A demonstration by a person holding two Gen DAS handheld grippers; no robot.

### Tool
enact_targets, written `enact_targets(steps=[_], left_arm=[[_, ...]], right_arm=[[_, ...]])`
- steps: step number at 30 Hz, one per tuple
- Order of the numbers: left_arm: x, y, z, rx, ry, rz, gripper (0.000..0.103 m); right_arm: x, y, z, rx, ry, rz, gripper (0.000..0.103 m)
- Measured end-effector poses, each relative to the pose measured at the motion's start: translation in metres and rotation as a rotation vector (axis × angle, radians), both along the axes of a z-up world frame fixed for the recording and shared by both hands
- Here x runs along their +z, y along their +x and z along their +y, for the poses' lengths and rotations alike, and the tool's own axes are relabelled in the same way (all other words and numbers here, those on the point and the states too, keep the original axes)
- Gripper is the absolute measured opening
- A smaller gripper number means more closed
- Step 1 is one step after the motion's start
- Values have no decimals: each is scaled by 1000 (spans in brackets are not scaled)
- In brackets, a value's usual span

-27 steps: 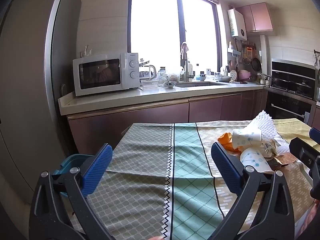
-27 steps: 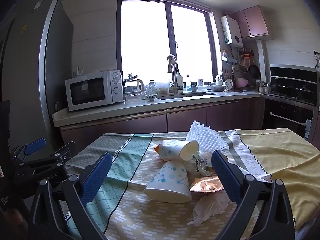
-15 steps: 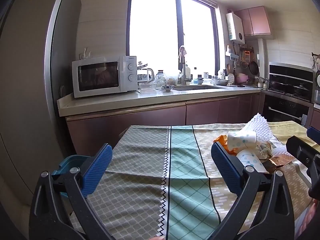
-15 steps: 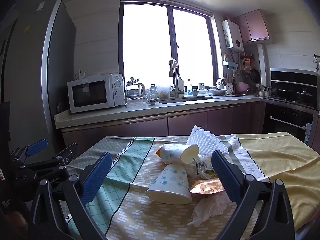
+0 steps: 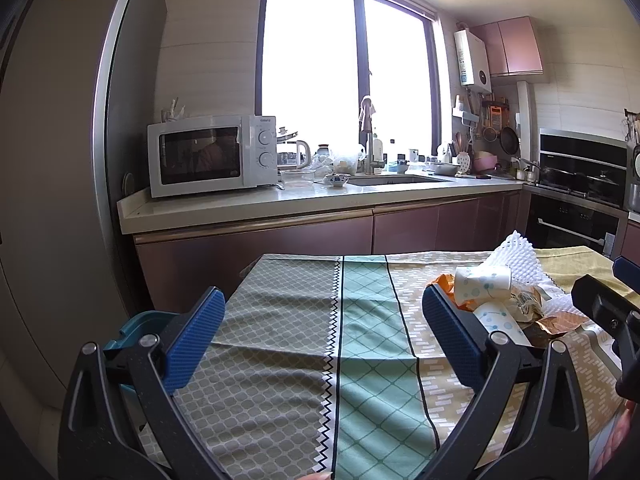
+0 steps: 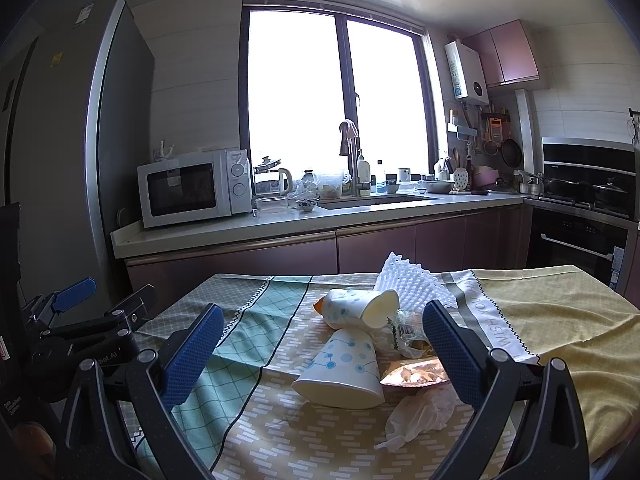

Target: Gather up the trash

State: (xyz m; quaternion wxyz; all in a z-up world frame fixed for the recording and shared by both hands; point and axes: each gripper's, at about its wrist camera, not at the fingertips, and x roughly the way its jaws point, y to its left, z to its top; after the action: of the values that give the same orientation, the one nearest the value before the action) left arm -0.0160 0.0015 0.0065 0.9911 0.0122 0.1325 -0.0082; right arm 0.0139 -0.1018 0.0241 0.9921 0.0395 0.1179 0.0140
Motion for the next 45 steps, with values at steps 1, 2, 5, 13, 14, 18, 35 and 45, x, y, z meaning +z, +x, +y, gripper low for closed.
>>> enact_targets(steps=[1, 2, 5, 13, 14, 18, 35, 45], left_arm=[[0, -1, 0, 0, 0, -1, 97], [0, -1, -1, 2, 2, -2, 97], [0, -1, -1, 3, 2, -5, 97], [-2, -4, 0, 6, -2, -13, 97], [-2, -4, 0, 6, -2, -13, 97], [-2, -4, 0, 6, -3, -13, 97], [-1, -7, 2, 10, -7, -18, 97], [0, -7, 2, 11, -8, -18, 97]], right_arm=[[0, -1, 0, 1, 0, -1, 96], [0, 0, 0, 0, -1, 0, 96], [0, -2, 0, 2, 1, 0, 96], [0, -1, 1, 3, 0, 0, 96], [0, -2, 1, 3, 1, 0, 96], [0, -1, 2, 4, -2, 1, 96], [0, 0, 6, 8, -3, 2, 96], [1, 0, 6, 10, -2, 2, 96]])
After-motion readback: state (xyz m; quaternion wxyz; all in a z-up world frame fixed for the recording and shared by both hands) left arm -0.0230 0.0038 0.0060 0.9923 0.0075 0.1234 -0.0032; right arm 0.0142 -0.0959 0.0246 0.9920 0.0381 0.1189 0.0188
